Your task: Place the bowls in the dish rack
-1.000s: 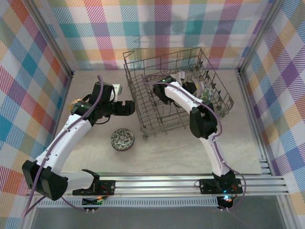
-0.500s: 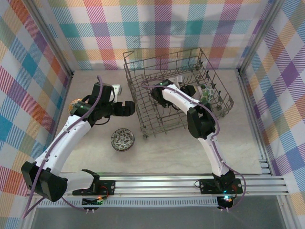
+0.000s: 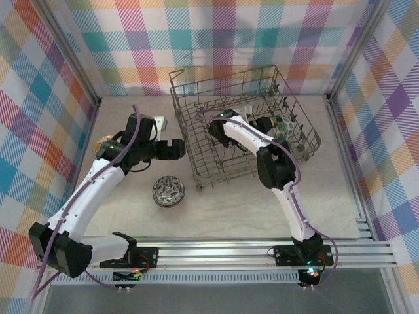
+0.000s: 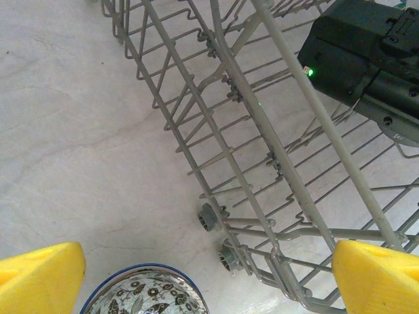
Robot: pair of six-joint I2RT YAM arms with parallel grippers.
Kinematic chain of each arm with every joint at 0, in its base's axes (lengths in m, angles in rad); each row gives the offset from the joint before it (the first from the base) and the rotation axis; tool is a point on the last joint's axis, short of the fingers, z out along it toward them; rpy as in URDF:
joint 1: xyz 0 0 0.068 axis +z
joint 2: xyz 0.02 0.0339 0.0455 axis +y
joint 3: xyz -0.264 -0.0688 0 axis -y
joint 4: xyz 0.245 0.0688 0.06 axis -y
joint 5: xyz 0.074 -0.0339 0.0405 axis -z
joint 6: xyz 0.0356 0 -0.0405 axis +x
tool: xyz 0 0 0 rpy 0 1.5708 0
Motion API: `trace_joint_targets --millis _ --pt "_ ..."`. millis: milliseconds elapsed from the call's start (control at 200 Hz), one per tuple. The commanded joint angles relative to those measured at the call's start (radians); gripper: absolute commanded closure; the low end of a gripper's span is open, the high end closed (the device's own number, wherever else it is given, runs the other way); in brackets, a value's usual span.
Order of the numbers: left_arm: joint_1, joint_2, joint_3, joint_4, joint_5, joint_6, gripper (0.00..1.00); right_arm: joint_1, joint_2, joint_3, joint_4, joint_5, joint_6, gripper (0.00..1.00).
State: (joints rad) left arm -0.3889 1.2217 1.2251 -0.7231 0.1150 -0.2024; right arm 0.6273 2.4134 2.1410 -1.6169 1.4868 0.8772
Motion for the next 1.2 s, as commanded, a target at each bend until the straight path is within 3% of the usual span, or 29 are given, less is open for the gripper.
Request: trace_joint_targets --millis 0,360,520,605,675,955,1110,1195 --pt "0.010 -0.021 -0.018 0.003 0.011 -0.024 0.04 0.003 -0.003 0.017 -0.169 0.002 0.011 0.29" --pt "0.013 -0.048 -0.039 -0.088 -0.111 -0.099 0.03 0.025 -0.115 0.008 -0.154 -0.060 -0.026 0.17" --pt "0.020 -0.116 -0.088 -0.115 -0.153 -0.142 0.03 0.050 -0.233 -0.110 0.066 -0.135 -0.227 0.14" --pt "0.022 -0.147 -0.111 -0.144 -0.164 -0.159 0.03 0.060 -0.346 -0.255 0.323 -0.247 -0.421 0.12" --pt "0.024 -0.173 -0.135 -0.167 -0.169 -0.180 0.03 0.066 -0.430 -0.342 0.447 -0.345 -0.492 0.10" --pt "0.025 -0.204 -0.270 -0.224 -0.211 -0.299 0.04 0.083 -0.609 -0.455 0.478 -0.613 -0.521 0.07" --pt "0.025 -0.155 -0.323 -0.196 -0.183 -0.347 0.07 0.103 -0.786 -0.620 0.627 -0.865 -0.556 0.07" --pt "0.027 -0.133 -0.351 -0.170 -0.178 -0.357 0.10 0.104 -0.857 -0.682 0.669 -0.933 -0.548 0.07"
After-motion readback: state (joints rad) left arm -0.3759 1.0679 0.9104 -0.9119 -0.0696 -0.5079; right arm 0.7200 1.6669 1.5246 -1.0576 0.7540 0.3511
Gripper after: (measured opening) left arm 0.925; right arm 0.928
